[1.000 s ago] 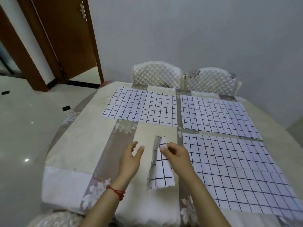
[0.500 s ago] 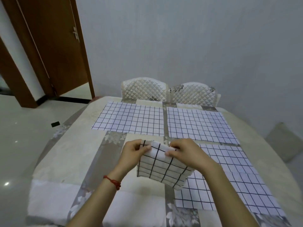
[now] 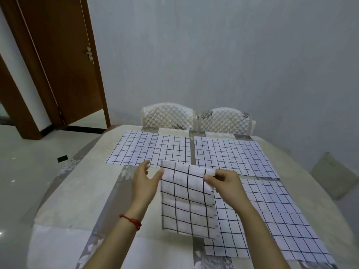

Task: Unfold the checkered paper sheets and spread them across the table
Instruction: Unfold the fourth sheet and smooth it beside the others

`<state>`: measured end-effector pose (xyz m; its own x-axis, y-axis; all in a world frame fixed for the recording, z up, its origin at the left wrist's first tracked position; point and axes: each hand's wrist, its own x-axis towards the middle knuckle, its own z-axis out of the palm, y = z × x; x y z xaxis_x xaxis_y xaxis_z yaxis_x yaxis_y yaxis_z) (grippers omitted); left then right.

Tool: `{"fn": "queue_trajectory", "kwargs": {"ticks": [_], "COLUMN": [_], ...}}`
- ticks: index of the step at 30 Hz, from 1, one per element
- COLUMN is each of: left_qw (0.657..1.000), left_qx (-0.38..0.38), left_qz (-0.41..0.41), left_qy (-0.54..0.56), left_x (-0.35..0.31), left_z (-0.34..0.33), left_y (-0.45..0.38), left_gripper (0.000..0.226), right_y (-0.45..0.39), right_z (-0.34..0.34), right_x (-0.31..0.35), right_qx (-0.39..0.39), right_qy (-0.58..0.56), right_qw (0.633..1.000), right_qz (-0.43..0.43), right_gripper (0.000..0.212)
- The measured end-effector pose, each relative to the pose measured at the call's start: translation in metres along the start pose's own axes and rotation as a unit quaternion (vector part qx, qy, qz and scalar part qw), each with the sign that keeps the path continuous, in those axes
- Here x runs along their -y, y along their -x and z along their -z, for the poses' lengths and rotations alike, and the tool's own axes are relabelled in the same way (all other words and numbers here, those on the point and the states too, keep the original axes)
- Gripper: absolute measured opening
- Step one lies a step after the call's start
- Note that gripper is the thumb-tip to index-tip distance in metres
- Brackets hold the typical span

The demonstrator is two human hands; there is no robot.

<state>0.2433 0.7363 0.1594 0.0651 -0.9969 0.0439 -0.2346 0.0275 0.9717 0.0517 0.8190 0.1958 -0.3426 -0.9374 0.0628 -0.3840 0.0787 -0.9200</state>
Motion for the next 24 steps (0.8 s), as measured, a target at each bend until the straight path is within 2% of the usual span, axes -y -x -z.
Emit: {"fn": "queue_trajectory", "kwargs": {"ticks": [2,3,4,9,13,16,18,22,24], "left_qw": [0.999,0.999,0.998,0.971,0.951,0.951,0.957,0.986,0.996], "left_qx": [-0.004,0.013,0.040,0.176,0.205,0.200,0.181,0.117,0.080], "left_qz": [-0.037,-0.050,-0.049,0.117,0.162,0.166,0.159,0.077,0.022], "left_qy": [-0.011,-0.009,-0.001,0.111,0.162,0.169,0.164,0.090,0.008], "left_x": [-0.001,-0.003,-0.007,-0.030,-0.032,-0.030,-0.027,-0.006,0.011], "left_z": [-0.008,-0.013,-0.018,-0.029,-0.027,-0.024,-0.020,-0.003,0.007], "left_y": [0.013,0.022,0.031,0.051,0.048,0.043,0.037,0.014,0.001], "left_gripper": [0.026,0.012,0.008,0.031,0.027,0.017,0.019,0.030,0.025], "right_y": [0.000,0.000,0.001,0.004,0.007,0.005,0.003,0.000,-0.004], "right_z": [-0.008,-0.012,-0.015,-0.029,-0.032,-0.030,-0.024,-0.005,0.004], "right_x": [-0.001,-0.002,-0.001,0.000,0.002,0.001,-0.001,-0.005,-0.006], "right_qx": [-0.024,-0.029,-0.030,-0.005,0.021,0.043,0.039,-0.039,-0.078], "right_qy": [0.014,0.018,0.021,0.078,0.085,0.061,0.033,0.003,0.018], "right_qw": [1.000,0.999,0.999,0.996,0.995,0.997,0.999,0.999,0.997], "right_qz": [0.001,0.001,0.004,0.040,0.036,0.023,0.020,0.002,0.013], "right_gripper": [0.030,0.032,0.033,0.031,0.027,0.028,0.025,0.022,0.023]}}
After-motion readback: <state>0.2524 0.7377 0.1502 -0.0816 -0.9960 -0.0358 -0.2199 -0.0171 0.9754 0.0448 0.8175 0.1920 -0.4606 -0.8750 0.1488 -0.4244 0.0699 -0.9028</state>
